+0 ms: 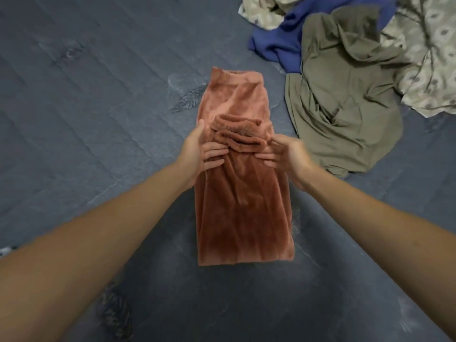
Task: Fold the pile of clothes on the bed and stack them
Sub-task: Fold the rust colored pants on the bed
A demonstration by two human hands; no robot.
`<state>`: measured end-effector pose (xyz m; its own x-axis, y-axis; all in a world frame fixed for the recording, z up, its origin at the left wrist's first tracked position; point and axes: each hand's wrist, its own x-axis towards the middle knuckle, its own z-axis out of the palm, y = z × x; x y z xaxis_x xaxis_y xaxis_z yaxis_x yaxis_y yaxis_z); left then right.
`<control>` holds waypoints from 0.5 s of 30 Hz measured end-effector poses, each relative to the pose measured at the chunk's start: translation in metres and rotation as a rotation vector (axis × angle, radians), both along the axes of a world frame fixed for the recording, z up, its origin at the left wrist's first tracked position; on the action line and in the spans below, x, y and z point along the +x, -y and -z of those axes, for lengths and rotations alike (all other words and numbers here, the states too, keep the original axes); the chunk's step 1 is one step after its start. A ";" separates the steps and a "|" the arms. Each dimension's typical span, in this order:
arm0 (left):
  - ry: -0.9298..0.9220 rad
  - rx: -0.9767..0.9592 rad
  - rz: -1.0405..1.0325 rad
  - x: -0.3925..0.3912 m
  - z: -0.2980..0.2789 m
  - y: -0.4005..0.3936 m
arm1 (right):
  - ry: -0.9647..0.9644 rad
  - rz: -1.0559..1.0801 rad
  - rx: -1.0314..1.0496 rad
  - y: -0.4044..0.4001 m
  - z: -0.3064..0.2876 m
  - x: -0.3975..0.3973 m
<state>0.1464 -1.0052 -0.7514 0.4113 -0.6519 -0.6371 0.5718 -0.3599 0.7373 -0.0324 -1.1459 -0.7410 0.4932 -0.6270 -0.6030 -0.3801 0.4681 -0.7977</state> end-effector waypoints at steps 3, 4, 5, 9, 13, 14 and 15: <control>0.099 -0.007 0.010 0.028 -0.008 0.050 | 0.034 0.036 -0.101 0.038 0.000 0.037; 0.142 -0.015 0.020 0.038 -0.010 0.068 | 0.054 0.053 -0.149 0.051 0.001 0.051; 0.193 -0.027 0.023 0.047 -0.011 0.085 | 0.092 0.054 -0.193 0.063 0.001 0.063; 0.480 -0.103 0.093 0.053 -0.002 0.120 | 0.016 -0.208 -0.565 0.084 0.018 0.085; 1.165 0.095 0.509 0.035 0.041 0.090 | -0.308 -0.596 -1.078 0.062 0.052 0.062; 1.229 0.148 0.584 0.029 0.053 0.079 | -0.337 -0.665 -1.117 0.057 0.060 0.057; 1.275 0.194 0.647 0.023 0.065 0.069 | -0.367 -0.723 -1.136 0.054 0.067 0.053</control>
